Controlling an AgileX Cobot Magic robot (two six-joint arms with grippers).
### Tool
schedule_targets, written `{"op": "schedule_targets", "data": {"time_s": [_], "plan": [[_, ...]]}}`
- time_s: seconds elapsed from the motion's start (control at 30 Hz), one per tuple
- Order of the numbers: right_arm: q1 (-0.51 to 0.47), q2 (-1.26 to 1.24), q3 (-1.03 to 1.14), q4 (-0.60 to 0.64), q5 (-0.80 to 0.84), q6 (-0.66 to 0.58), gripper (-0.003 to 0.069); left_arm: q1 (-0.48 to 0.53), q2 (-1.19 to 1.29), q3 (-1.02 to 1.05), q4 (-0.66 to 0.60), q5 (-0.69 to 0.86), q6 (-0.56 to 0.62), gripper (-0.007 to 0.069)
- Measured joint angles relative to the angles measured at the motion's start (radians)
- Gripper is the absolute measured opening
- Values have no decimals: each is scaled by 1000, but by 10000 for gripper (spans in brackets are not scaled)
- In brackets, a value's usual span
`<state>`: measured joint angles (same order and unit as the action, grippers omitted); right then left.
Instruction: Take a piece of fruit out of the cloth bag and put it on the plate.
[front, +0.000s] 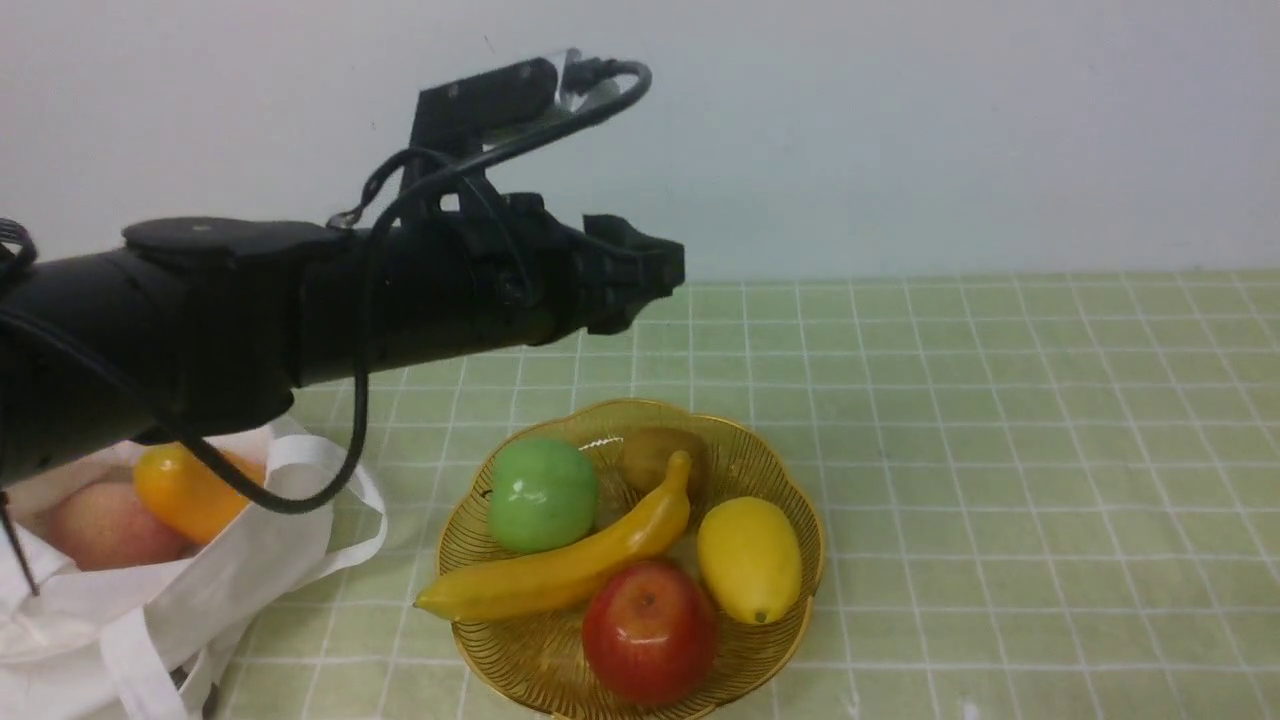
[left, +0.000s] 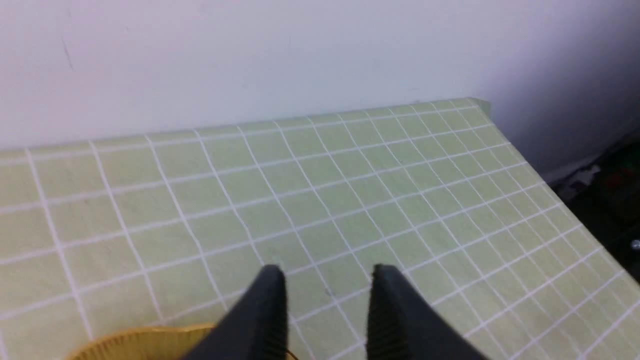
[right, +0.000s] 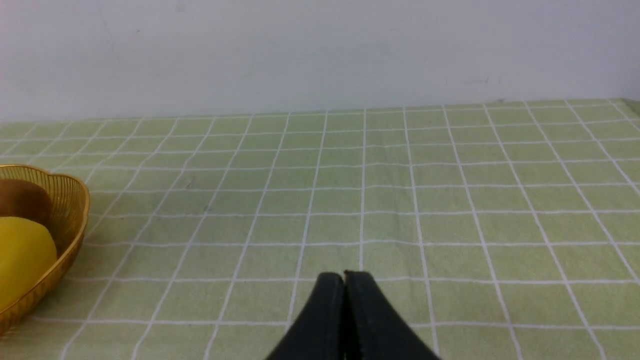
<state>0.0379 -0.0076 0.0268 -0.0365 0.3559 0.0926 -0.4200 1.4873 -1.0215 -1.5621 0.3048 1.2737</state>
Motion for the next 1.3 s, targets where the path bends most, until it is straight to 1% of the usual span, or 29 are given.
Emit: {"op": "schedule_targets", "data": {"time_s": [0.03,0.07,0.17,0.23,0.27,0.33,0.4,0.47,0.5,0.53,0.57,0.63,0.7,0.8,0.97,1.07,1.1,1.2,1.23,1.27,1.3], "plan": [[0,0,0,0,0,0,-15,0,-5,0,22,0,-7,126],[0,0,0,0,0,0,-15,10,-54,0,127,6,-50,44],[0,0,0,0,0,0,-15,33,-124,0,278,36,-125,6],[0,0,0,0,0,0,-15,63,-173,0,404,72,-200,-4],[0,0,0,0,0,0,-15,93,-205,0,499,104,-271,-8],[0,0,0,0,0,0,-15,140,-254,0,621,160,-377,-8],[0,0,0,0,0,0,-15,188,-288,0,704,215,-462,-8],[0,0,0,0,0,0,-15,221,-309,0,754,262,-516,-8],[0,0,0,0,0,0,-15,249,-326,0,785,308,-547,-8],[0,0,0,0,0,0,-15,298,-355,0,858,400,-623,-8],[0,0,0,0,0,0,-15,331,-374,0,910,467,-662,-8],[0,0,0,0,0,0,-15,384,-407,0,1003,580,-718,-8],[0,0,0,0,0,0,-15,431,-444,4,1065,662,-755,-8],[0,0,0,0,0,0,-15,472,-529,32,1120,721,-785,-8],[0,0,0,0,0,0,-15,485,-671,129,1127,723,-793,-8],[0,0,0,0,0,0,-15,485,-783,228,1127,708,-793,-8],[0,0,0,0,0,0,-15,485,-867,299,1126,685,-793,-8],[0,0,0,0,0,0,-15,485,-987,419,1116,630,-793,-8],[0,0,0,0,0,0,-15,485,-995,419,1116,626,-793,-8],[0,0,0,0,0,0,-15,485,-1063,480,1103,585,-793,-8],[0,0,0,0,0,0,-15,485,-1079,494,1100,574,-793,-8]]}}
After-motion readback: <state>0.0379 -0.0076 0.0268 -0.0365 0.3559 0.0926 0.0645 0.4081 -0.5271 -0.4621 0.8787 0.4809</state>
